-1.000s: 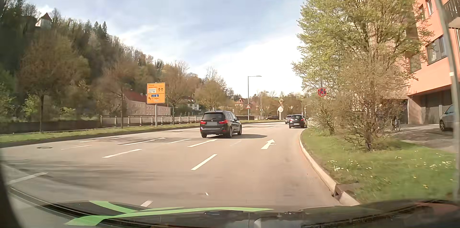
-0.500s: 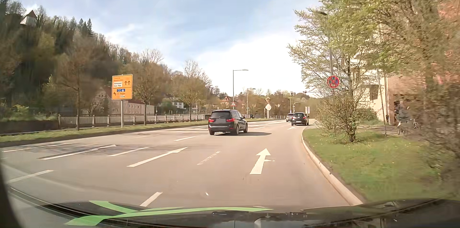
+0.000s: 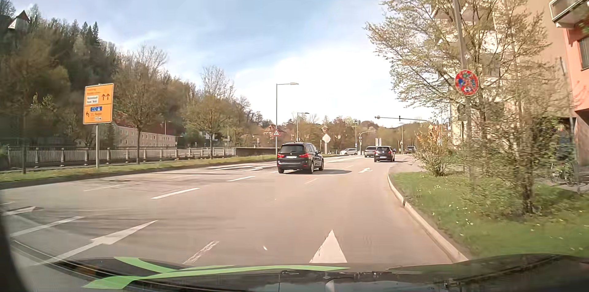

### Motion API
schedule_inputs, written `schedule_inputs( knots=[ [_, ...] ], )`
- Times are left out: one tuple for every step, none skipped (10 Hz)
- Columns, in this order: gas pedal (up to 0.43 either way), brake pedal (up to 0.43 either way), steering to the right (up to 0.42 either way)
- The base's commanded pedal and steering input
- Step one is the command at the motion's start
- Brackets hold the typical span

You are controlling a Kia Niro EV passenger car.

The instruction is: Follow the waypoints while adhering to traffic rules and regulations

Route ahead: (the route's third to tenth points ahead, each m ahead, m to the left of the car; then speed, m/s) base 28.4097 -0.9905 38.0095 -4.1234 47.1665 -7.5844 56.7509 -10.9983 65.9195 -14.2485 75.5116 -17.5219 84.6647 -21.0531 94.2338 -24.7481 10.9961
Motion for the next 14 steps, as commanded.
schedule_inputs(
  knots=[
    [0.110,0.000,0.046],
    [0.110,0.000,0.046],
    [0.110,0.000,0.046],
    [0.110,0.000,0.046],
    [0.110,0.000,0.047],
    [0.110,0.000,0.046],
    [0.110,0.000,0.046],
    [0.110,0.000,0.046],
    [0.110,0.000,0.047],
    [0.110,0.000,0.046],
    [0.110,0.000,0.047],
    [0.118,0.000,0.047],
    [0.118,0.000,0.047],
    [0.118,0.000,0.047]
  ],
)
